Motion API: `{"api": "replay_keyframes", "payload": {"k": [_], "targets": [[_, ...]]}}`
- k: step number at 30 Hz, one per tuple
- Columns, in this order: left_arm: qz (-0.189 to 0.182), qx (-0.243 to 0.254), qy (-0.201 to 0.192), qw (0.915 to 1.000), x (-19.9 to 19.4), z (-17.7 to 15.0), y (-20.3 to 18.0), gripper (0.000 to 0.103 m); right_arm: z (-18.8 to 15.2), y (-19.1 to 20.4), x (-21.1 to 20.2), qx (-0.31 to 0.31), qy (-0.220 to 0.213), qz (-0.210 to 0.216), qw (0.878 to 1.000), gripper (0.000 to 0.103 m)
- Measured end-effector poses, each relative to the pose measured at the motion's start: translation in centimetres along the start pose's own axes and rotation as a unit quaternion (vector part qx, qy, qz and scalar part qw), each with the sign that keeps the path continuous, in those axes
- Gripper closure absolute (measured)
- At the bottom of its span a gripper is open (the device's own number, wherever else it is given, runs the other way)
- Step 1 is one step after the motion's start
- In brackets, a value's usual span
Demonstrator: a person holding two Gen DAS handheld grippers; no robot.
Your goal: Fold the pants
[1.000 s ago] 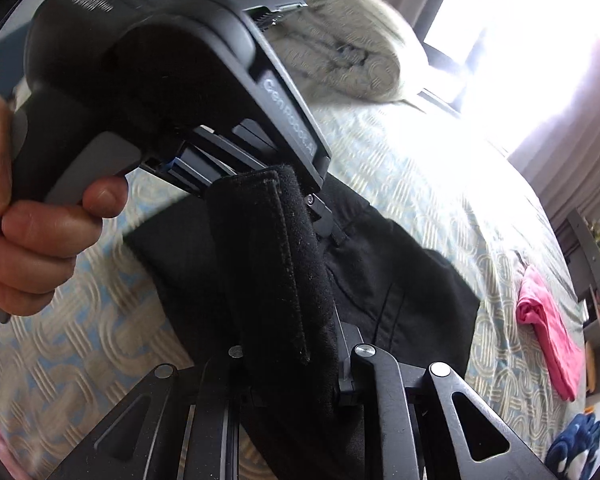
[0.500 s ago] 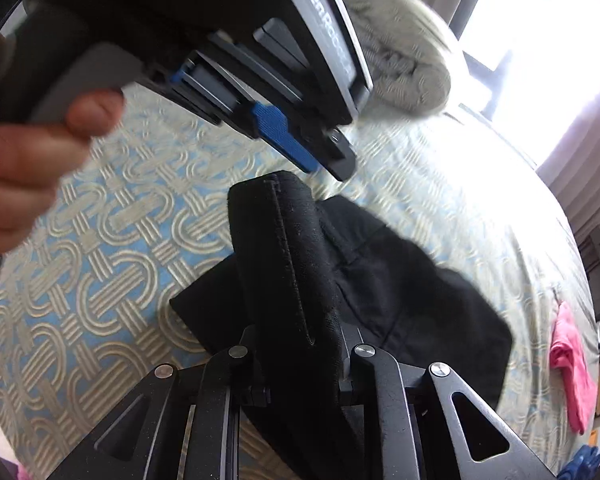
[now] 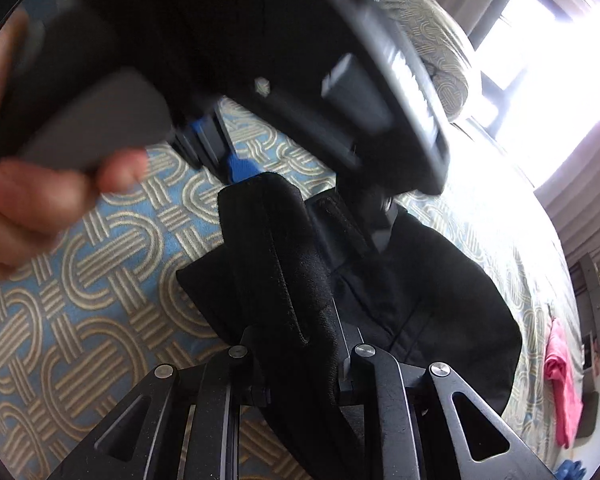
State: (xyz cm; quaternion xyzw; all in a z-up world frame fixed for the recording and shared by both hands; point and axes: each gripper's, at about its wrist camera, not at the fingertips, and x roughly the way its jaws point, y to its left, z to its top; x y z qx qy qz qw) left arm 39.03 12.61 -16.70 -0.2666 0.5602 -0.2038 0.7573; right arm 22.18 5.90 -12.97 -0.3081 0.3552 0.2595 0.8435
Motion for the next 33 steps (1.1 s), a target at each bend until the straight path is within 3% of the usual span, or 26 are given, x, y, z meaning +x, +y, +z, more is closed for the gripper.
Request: {"api": "replay_keyframes", "payload": {"k": [1, 2, 4, 7, 9, 11, 13, 15, 16, 19, 22, 25, 29, 33], "targets": [[-0.006, 0.002, -0.001, 1.0, 0.1, 0.1, -0.2, 0.068, 0.0, -0.3, -0.2, 0.009, -0.004, 0.003, 1.0, 0.085], [0.001, 0.007, -0.01, 0.9999, -0.1, 0.4, -0.5, 0.075, 0.0, -0.5, -0.4, 0.015, -0.007, 0.006, 1.0, 0.085], [0.003, 0.02, -0.026, 0.9994, -0.8, 0.9, -1.0, 0.079, 0.3, -1.0, -0.8, 0.023, -0.017, 0.004, 1.0, 0.085], [0.022, 0.053, -0.055, 0.9969, -2.1, 1.4, -1.8, 0.079, 1.4, -1.2, -1.1, 0.024, -0.033, -0.003, 0.999, 0.085], [0.047, 0.058, -0.054, 0.9958, -1.6, 1.4, -1.2, 0.079, 2.3, -0.9, -0.7, 0.02, -0.028, 0.001, 0.999, 0.085], [0.075, 0.044, -0.036, 0.9956, -0.1, 1.1, 0.7, 0.075, 2.8, 0.0, 0.8, 0.001, -0.001, 0.012, 1.0, 0.078], [0.07, 0.025, -0.035, 0.9966, 0.5, 0.6, 2.2, 0.072, 2.4, 0.9, 2.9, -0.018, 0.055, 0.044, 0.997, 0.063], [0.046, 0.013, -0.057, 0.9972, 0.0, -0.2, 3.1, 0.071, 1.6, 1.1, 2.9, -0.018, 0.062, 0.056, 0.996, 0.057], [0.049, 0.011, -0.06, 0.9969, -0.2, -0.5, 3.4, 0.07, 1.2, 0.9, 2.4, -0.019, 0.056, 0.063, 0.996, 0.05], [0.066, 0.013, -0.062, 0.9958, -0.7, -0.7, 3.5, 0.067, 0.0, -1.1, 0.2, 0.001, 0.052, 0.116, 0.992, 0.045], [0.077, 0.005, -0.071, 0.9945, -1.5, -0.7, 3.7, 0.067, -1.3, -5.4, -1.9, 0.065, 0.044, 0.147, 0.986, 0.045], [0.099, 0.015, -0.092, 0.9908, -3.1, -0.8, 3.4, 0.067, -3.3, -10.6, -3.0, 0.158, 0.045, 0.176, 0.971, 0.045], [0.077, 0.035, -0.123, 0.9889, -5.0, -1.9, 1.1, 0.067, -7.2, -16.5, -2.6, 0.265, 0.064, 0.187, 0.944, 0.046], [0.026, 0.074, -0.137, 0.9875, -6.4, -3.9, -2.1, 0.066, -10.3, -19.4, -1.5, 0.331, 0.087, 0.204, 0.917, 0.069]]}}
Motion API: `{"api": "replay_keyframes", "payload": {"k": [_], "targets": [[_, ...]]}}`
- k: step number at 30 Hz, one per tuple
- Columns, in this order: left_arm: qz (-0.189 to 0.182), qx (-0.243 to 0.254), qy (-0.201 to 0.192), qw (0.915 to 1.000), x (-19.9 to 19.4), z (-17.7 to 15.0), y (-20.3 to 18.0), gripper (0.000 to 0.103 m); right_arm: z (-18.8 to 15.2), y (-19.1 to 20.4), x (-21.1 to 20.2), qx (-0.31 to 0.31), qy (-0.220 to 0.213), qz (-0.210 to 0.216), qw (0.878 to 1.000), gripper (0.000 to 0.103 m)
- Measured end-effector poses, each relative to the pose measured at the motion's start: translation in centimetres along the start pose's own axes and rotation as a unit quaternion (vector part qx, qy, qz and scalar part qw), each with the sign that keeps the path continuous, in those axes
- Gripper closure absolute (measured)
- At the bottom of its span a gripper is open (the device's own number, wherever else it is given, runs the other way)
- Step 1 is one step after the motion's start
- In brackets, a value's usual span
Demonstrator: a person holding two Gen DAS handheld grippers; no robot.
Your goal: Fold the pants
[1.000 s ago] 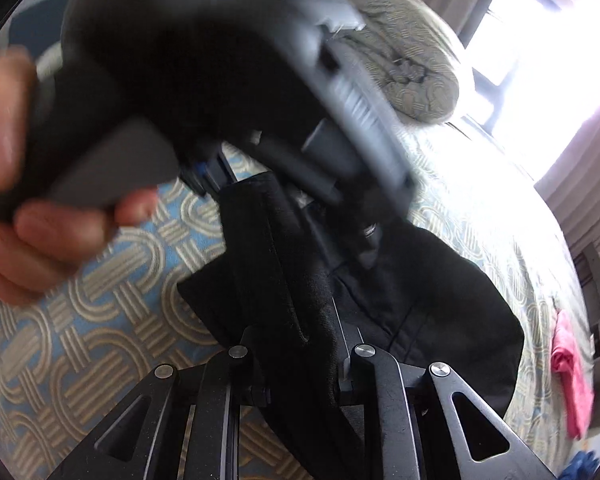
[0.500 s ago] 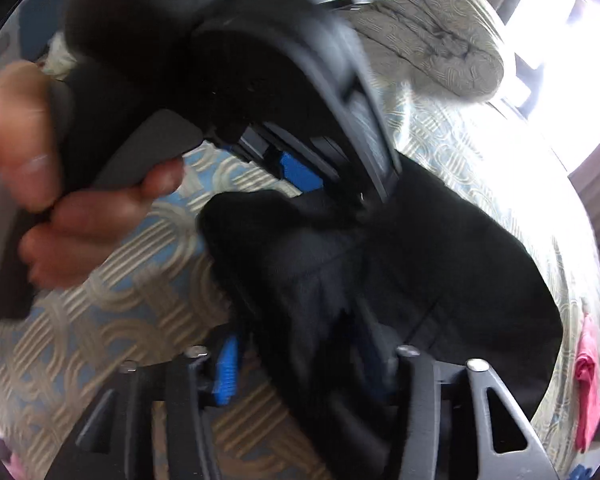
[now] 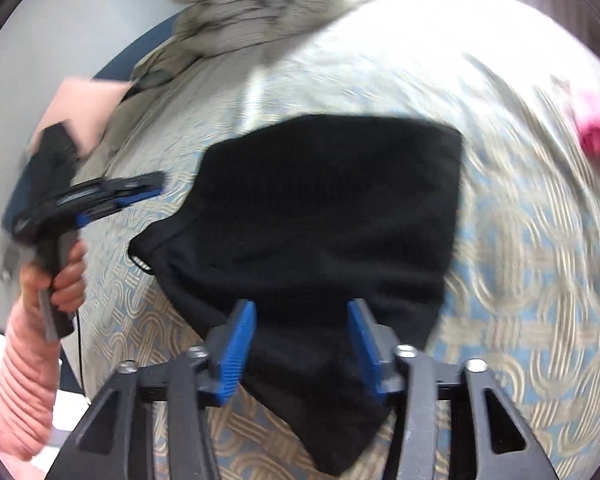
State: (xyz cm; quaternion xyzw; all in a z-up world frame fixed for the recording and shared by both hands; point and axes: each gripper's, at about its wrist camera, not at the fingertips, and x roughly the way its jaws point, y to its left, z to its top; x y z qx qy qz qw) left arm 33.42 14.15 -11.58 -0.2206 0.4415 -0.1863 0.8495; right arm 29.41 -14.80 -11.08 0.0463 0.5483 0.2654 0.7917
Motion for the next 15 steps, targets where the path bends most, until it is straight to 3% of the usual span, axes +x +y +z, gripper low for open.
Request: {"api": "replay_keyframes", "payload": {"k": [3, 4, 5, 7, 9, 11, 15], "targets": [[-0.032, 0.029, 0.004, 0.9991, 0.4, -1.6, -1.9, 0.052, -1.0, -0.9, 0.3, 0.014, 0.016, 0.022, 1.0, 0.075], [-0.015, 0.04, 0.009, 0.999, 1.2, -2.2, -2.2, 0.049, -1.6, -1.1, 0.8, 0.014, 0.037, 0.03, 0.999, 0.075], [0.037, 0.056, 0.031, 0.9973, 3.0, -3.0, -2.4, 0.049, -2.3, -1.2, 1.5, 0.01, 0.062, 0.026, 0.998, 0.075], [0.087, 0.052, 0.065, 0.9927, 5.5, -3.8, -1.3, 0.053, -3.8, -0.6, 1.7, -0.01, 0.061, 0.011, 0.998, 0.076], [0.098, 0.047, 0.035, 0.9935, 5.4, -4.2, -0.6, 0.053, -4.8, 0.4, 0.9, -0.046, 0.057, -0.003, 0.997, 0.076], [0.098, 0.027, 0.041, 0.994, 5.1, -3.6, -0.5, 0.053, -5.3, 0.8, 0.5, -0.056, 0.061, -0.011, 0.997, 0.076], [0.096, 0.027, 0.046, 0.994, 4.5, -2.8, -2.1, 0.053, -5.9, -0.8, -2.0, -0.014, 0.043, 0.016, 0.999, 0.075]]}}
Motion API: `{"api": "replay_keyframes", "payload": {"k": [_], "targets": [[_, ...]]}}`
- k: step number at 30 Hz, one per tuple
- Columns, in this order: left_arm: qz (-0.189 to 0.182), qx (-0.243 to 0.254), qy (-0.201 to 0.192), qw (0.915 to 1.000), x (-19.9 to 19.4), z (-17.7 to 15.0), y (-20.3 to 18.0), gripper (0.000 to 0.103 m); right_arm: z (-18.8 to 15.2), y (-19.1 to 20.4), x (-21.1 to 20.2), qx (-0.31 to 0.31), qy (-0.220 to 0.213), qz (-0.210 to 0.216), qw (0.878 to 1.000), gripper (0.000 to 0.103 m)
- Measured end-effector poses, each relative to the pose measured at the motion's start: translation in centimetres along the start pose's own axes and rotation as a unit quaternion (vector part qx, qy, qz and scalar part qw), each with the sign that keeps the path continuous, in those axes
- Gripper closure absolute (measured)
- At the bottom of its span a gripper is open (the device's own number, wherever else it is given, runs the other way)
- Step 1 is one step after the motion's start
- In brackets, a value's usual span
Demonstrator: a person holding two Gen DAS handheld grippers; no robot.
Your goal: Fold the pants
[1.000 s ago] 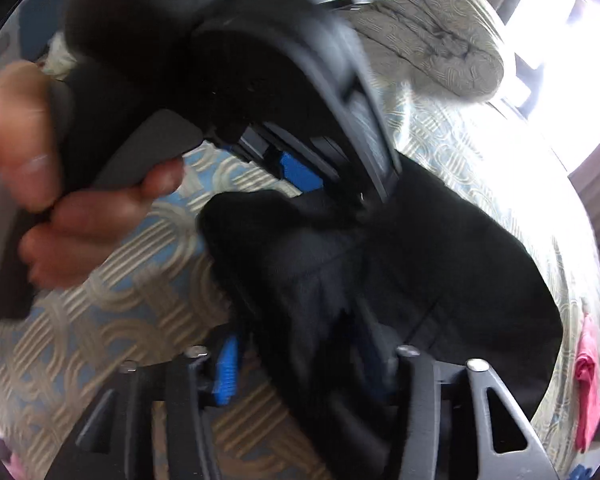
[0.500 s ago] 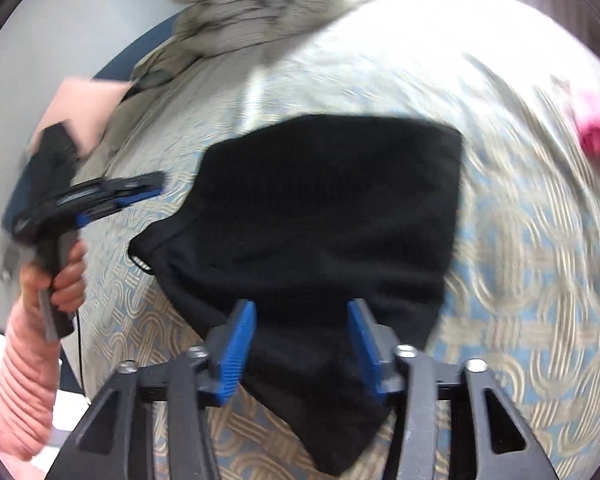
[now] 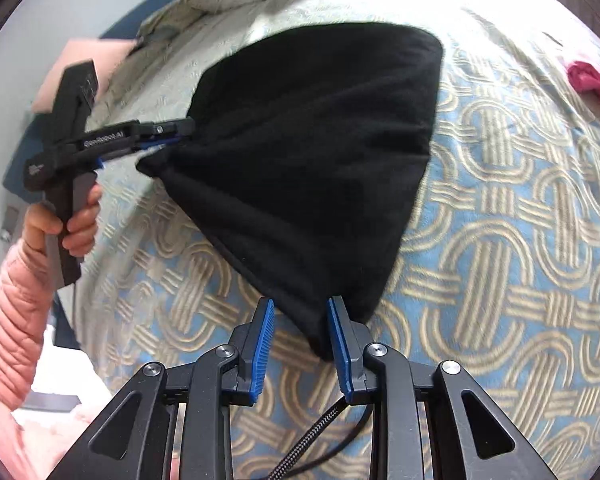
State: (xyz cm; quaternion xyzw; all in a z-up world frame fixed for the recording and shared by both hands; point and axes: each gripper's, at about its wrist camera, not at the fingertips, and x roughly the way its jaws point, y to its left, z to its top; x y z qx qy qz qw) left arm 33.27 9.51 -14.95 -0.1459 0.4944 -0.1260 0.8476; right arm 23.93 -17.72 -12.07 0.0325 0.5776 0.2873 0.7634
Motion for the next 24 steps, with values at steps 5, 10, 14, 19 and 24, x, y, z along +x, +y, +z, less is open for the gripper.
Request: {"api": "replay_keyframes", "payload": {"k": [5, 10, 14, 19, 24], "targets": [[-0.029, 0.053, -0.005, 0.9982, 0.7, 2.0, -5.7, 0.051, -0.7, -3.9, -1.5, 0.08, -0.034, 0.029, 0.996, 0.07], [-0.051, 0.107, 0.039, 0.9922, 5.0, 4.8, -12.0, 0.05, -0.6, -6.2, 0.6, 0.175, -0.029, 0.107, 0.978, 0.053], [-0.055, 0.132, 0.082, 0.9863, 8.8, 6.5, -16.6, 0.042, -1.2, -6.4, 1.2, 0.182, -0.036, 0.113, 0.976, 0.053], [0.031, 0.155, 0.118, 0.9804, 13.2, 8.2, -19.9, 0.036, -2.4, -6.3, 1.0, 0.175, -0.037, 0.11, 0.978, 0.056], [0.129, 0.181, 0.142, 0.9645, 16.8, 9.6, -22.0, 0.058, -1.9, -6.2, 1.7, 0.191, -0.037, 0.104, 0.975, 0.09]]}}
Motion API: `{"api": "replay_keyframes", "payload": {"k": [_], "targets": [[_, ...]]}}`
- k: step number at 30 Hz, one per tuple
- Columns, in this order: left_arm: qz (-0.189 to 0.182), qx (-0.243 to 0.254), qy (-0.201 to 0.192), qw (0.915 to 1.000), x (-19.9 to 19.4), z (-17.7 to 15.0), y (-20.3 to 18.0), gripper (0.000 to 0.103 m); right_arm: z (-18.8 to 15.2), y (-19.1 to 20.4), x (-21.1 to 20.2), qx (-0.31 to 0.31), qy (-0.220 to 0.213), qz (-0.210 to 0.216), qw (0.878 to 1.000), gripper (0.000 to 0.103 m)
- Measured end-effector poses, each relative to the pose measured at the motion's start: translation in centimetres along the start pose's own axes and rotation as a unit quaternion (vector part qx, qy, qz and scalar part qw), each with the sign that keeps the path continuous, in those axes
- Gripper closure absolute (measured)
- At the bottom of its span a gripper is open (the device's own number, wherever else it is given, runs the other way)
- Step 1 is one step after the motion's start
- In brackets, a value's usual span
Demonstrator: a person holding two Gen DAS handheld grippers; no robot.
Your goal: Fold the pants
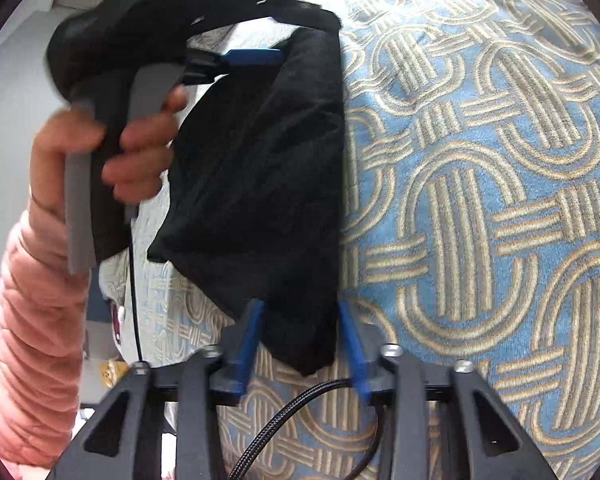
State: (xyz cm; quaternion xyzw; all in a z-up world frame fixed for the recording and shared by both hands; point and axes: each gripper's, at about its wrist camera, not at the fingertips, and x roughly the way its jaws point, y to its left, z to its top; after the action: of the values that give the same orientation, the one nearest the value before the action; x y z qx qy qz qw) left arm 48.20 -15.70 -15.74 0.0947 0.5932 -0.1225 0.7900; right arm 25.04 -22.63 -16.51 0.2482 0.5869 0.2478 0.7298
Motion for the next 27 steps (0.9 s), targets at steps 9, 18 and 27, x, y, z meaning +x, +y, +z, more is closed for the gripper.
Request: {"api": "replay_keyframes", "payload": {"k": [9, 18, 27], "targets": [[0.016, 0.017, -0.024, 0.9994, 0.5, 0.0, -0.5, 0.075, -3.1, 0.9, -0.6, -0.033, -0.013, -0.019, 0.999, 0.097], [-0.104, -0.023, -0.153, 0.9825, -9.8, -2.9, 4.6, 0.043, -1.9, -1.3, -4.4, -0.021, -0.005, -0.032, 0.999, 0.072], [-0.048, -0.12, -0.197, 0.9719, -12.7, -13.8, 17.1, 0.022, 3.2, 0.0, -6.9, -0.02, -0.076, -0.044, 0.996, 0.054]]}}
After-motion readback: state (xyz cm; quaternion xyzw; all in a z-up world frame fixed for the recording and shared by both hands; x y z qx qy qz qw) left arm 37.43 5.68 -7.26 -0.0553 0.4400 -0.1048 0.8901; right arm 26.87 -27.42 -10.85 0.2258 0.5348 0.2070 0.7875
